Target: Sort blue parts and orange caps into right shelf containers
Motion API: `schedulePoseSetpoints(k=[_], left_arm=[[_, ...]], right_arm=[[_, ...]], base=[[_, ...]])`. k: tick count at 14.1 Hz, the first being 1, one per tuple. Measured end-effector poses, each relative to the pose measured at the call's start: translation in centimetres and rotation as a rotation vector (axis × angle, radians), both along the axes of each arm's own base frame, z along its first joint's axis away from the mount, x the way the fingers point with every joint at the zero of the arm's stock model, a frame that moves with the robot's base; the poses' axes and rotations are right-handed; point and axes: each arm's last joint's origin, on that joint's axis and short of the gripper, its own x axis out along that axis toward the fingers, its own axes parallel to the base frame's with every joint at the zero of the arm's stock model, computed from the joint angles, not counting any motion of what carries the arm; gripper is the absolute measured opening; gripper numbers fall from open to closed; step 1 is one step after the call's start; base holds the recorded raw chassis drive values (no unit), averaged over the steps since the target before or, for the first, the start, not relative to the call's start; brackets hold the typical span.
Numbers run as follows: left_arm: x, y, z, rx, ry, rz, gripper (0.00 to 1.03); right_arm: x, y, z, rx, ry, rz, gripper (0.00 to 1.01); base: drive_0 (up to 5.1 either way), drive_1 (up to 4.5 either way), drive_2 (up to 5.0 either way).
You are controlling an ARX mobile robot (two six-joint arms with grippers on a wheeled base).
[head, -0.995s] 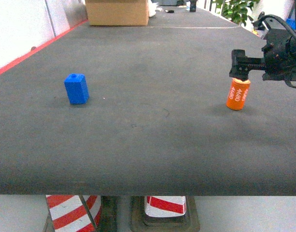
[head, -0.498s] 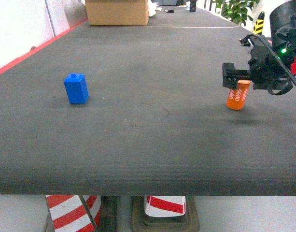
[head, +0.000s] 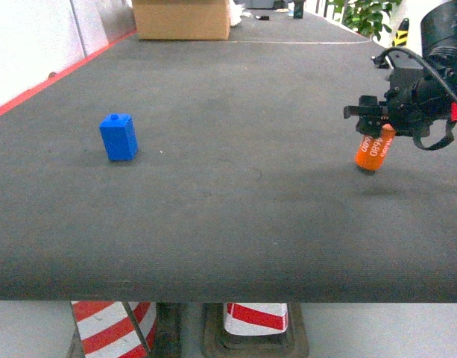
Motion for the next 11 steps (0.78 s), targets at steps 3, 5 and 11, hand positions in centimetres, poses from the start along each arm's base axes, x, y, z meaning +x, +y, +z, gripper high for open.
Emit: schedulePoseSetpoints(k=[3,5,11], left_arm=[[0.0,0.0,0.0,0.0,0.0,0.0,0.98],[0.0,0.0,0.0,0.0,0.0,0.0,0.98],[0.0,0.0,0.0,0.0,0.0,0.0,0.98]], right_arm=[[-7.4,0.3,7.3,-0.056,-0.225,-0.011,0.42],[-14.7,1.1,10.9,-0.1,-0.345,-0.03,0.42],[-26.5,0.9,8.1,-0.082,-0.611,-0.106,0.42]], base=[[0.0,0.0,0.0],[0.0,0.0,0.0],[0.0,0.0,0.0]])
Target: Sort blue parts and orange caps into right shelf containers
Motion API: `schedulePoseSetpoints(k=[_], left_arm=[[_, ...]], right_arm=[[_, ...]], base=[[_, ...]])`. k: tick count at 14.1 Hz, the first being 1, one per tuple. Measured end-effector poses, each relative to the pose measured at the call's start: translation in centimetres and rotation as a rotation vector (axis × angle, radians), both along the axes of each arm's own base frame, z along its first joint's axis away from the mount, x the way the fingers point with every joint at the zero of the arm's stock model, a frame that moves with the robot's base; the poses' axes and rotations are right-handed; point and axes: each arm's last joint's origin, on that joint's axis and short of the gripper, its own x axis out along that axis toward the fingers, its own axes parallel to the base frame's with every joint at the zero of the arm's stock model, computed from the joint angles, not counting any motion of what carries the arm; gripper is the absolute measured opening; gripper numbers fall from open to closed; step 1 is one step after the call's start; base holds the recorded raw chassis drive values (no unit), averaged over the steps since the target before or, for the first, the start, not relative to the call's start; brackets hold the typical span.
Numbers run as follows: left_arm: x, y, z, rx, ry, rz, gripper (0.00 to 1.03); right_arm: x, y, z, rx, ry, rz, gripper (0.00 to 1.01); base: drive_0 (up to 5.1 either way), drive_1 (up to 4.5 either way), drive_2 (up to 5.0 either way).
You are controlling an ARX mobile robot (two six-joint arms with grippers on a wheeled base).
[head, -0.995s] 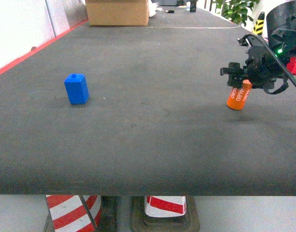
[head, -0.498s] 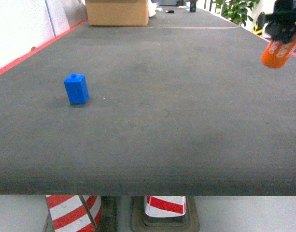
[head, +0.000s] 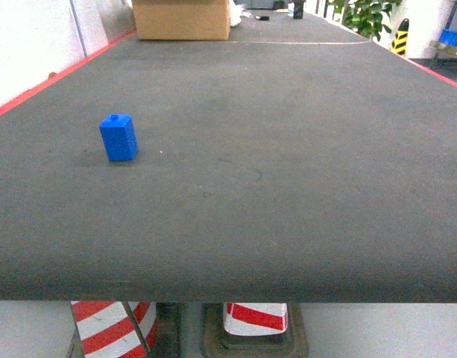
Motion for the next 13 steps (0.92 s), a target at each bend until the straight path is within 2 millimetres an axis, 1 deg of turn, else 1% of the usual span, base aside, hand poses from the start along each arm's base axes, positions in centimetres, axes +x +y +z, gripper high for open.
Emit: schedulePoseSetpoints(k=[2,3,4,5,6,13], left_arm=[[0.0,0.0,0.0,0.0,0.0,0.0,0.98],[0.0,0.0,0.0,0.0,0.0,0.0,0.98],[0.0,0.0,0.0,0.0,0.0,0.0,0.98],[0.0,0.0,0.0,0.0,0.0,0.0,0.98],[0.0,0.0,0.0,0.0,0.0,0.0,0.98],[0.0,0.0,0.0,0.0,0.0,0.0,0.98]], right_arm=[[-2.9,-0.7,-0.6,0.01,-0.04,0.003,0.42],[-4.3,-1.1,-1.6,0.009,-0.026,0.003,0.42],[-5.4,-1.3,-2.4,0.008,-0.009,0.008,0.42],[-6.7,-1.8,-2.9,0.009,-0.01,0.007,0.42],[-7.4,-2.6,-3.1,0.009,-0.017,0.003,0.42],[-7.5,-2.7,-3.1,0.01,-0.018,-0.002,0.42]], base=[[0.0,0.0,0.0],[0.0,0.0,0.0],[0.0,0.0,0.0],[0.0,0.0,0.0],[0.0,0.0,0.0],[0.0,0.0,0.0]])
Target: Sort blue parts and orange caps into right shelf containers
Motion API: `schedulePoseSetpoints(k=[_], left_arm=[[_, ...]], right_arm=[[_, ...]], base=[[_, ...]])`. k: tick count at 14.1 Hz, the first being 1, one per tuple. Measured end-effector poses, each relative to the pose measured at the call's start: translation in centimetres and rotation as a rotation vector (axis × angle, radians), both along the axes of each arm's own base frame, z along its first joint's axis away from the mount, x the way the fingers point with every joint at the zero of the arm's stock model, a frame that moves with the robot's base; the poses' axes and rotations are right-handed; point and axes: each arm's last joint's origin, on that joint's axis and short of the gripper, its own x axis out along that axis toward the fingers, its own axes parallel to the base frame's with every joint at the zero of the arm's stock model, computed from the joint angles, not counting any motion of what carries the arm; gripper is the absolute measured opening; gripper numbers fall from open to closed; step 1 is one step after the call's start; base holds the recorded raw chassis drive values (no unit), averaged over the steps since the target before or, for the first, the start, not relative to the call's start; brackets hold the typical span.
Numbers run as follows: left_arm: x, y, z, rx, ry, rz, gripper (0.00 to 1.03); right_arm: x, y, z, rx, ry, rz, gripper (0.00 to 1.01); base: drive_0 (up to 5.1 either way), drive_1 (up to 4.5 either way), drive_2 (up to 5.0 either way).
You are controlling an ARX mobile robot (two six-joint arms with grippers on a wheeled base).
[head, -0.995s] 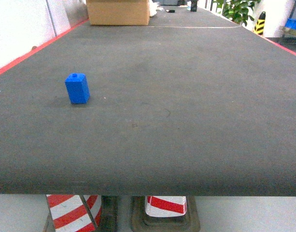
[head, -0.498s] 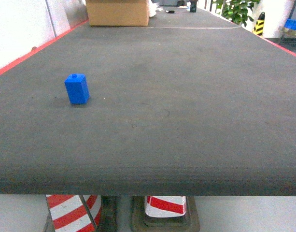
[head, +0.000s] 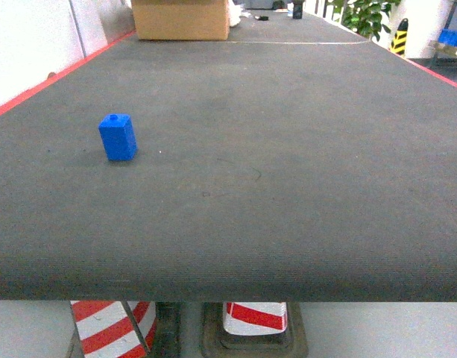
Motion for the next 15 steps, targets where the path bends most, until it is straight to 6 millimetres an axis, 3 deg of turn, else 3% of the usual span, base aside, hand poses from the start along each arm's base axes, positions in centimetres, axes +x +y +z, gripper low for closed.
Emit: schedulePoseSetpoints(k=[2,4,6,7,9,13,15], left_arm=[[0.0,0.0,0.0,0.0,0.001,0.001,0.98],[0.3,-0.7,0.1,0.051,0.191,0.11,0.98],[2.0,-1.3,2.8,0.036,0.181,0.101,0.98],[3.7,-1.7,4.7,0.002,0.165,0.059,0.98],[8.2,-2.7,6.1,-0.013,0.237,-0.034,0.98],[21.5,-4.8,6.2,0.035,0.363,-0.08,0.98],[21.6,-4.8,4.4,0.061,0.436,-0.083,0.98]], right_arm=[[0.0,0.0,0.0,0.0,0.0,0.001,0.42],[0.0,0.0,0.0,0.0,0.001,0.0,0.42],[0.0,0.0,0.0,0.0,0.0,0.001,0.42],[0.0,0.0,0.0,0.0,0.002,0.002,0.42],[0.0,0.0,0.0,0.0,0.0,0.002,0.42],[0.0,0.1,0.0,0.0,0.0,0.007,0.42],[0.0,0.1,0.0,0.0,0.001,0.007,0.42]], base=[[0.0,0.0,0.0],[0.0,0.0,0.0],[0.0,0.0,0.0],[0.0,0.0,0.0],[0.0,0.0,0.0],[0.0,0.0,0.0],[0.0,0.0,0.0]])
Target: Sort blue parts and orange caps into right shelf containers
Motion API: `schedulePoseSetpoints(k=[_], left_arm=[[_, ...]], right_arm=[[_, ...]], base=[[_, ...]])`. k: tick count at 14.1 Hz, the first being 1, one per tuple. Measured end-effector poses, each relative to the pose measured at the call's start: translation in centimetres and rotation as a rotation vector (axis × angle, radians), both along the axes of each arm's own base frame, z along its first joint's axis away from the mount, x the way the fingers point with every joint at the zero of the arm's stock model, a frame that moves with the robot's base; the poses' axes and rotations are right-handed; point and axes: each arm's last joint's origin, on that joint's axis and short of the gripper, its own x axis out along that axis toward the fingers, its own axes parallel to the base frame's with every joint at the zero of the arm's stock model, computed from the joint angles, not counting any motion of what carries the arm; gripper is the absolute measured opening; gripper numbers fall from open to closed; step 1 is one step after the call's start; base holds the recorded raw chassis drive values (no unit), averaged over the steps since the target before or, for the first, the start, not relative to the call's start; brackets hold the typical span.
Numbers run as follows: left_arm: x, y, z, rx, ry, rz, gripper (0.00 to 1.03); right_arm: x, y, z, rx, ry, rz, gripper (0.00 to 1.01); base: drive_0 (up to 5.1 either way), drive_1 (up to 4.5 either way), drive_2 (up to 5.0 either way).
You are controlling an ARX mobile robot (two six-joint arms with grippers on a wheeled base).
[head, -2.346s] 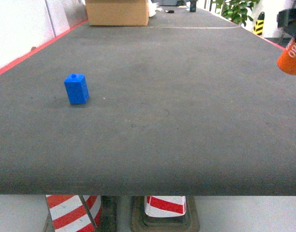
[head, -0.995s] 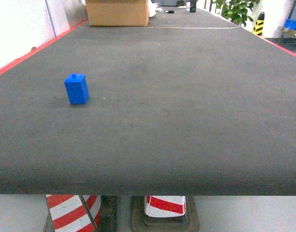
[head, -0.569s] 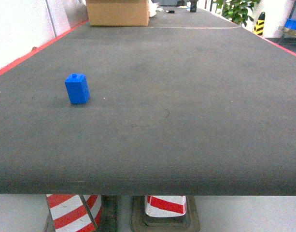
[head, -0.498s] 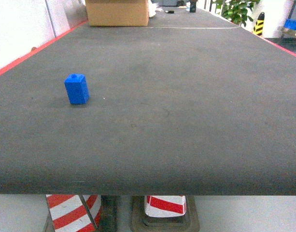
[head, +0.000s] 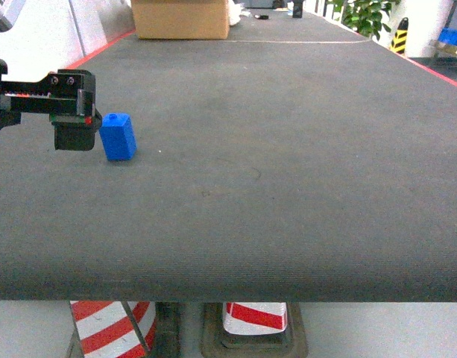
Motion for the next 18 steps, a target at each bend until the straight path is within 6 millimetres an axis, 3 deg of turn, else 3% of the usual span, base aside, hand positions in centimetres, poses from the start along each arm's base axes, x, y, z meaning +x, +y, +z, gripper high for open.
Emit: schedulePoseSetpoints(k=[4,6,10,12,14,18], left_arm=[[-0.1,0.0,0.6,-0.004,-0.026,0.0,0.98],[0.4,-0.2,0.7,0.028,0.074,0.148,0.98],[7.6,-0.6,0.3,-0.046,0.058,0.154,0.98],[13.3,-0.5,0.1,-0.054,0.048,0.164,0.98],[17.4,-0.7,-1.6,-0.044,0.089,0.158,0.98],[20.5,-0.8,-3.2,0.007,0.116,0.19,0.98]], right_arm=[[0.0,0.0,0.0,0.0,-0.001,0.0,0.42],[0.0,0.0,0.0,0.0,-0.001,0.0,0.42],[0.0,0.0,0.0,0.0,-0.001,0.001,0.42],[0.0,0.0,0.0,0.0,-0.001,0.0,0.42],[0.0,0.0,0.0,0.0,-0.001,0.001,0.42],[0.0,0.0,0.0,0.0,-0.002,0.001,0.42]], base=[[0.0,0.0,0.0],[0.0,0.0,0.0],[0.0,0.0,0.0],[0.0,0.0,0.0],[0.0,0.0,0.0],[0.0,0.0,0.0]])
